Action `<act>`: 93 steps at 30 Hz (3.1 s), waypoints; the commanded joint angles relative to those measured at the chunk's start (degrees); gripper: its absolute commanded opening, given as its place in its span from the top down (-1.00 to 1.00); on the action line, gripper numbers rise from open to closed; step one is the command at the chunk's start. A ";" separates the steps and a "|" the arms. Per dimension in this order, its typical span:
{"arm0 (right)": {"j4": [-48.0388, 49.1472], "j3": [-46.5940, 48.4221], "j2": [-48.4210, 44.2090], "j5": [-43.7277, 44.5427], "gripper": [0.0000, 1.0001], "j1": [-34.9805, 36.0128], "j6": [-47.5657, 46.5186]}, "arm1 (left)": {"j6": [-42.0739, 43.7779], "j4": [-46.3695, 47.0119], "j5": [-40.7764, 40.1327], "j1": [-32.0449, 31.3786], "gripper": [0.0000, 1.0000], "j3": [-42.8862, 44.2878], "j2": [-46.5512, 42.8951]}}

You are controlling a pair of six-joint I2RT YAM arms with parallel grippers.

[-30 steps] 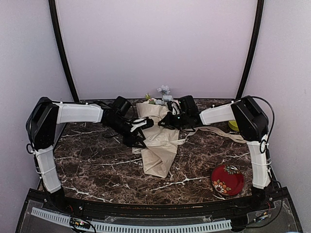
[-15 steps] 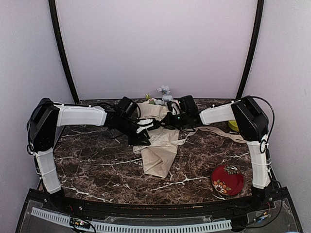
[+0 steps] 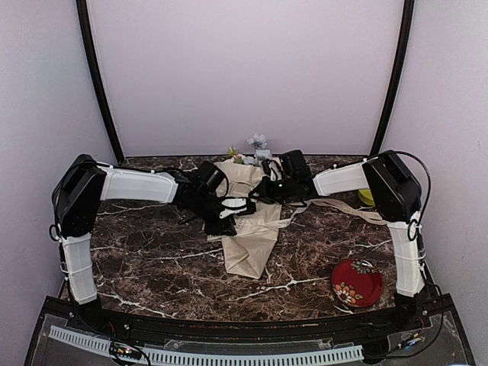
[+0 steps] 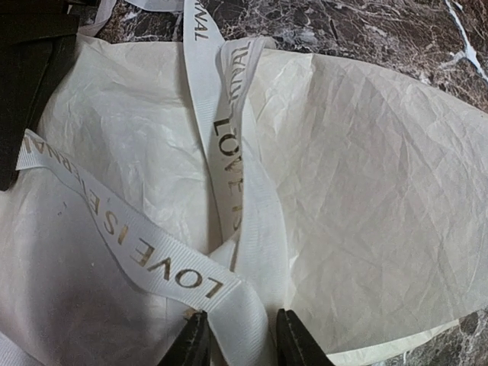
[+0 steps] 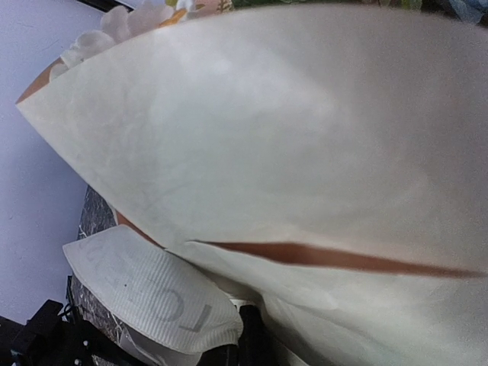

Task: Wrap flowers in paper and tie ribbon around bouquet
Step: Cross the ribbon over the folded bouquet.

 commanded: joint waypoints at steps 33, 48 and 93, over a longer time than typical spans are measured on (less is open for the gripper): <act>-4.29 -4.88 -5.64 -3.10 0.93 2.10 -8.87 | -13.69 21.70 2.58 2.15 1.00 -4.09 -8.75; -17.38 -5.44 -11.13 -5.39 0.42 2.23 -20.78 | -16.16 26.06 5.32 2.30 1.00 -7.05 -9.49; -25.31 -0.18 -11.54 -5.74 -0.07 1.35 -25.74 | -17.40 35.40 8.52 2.25 1.00 -15.96 -16.59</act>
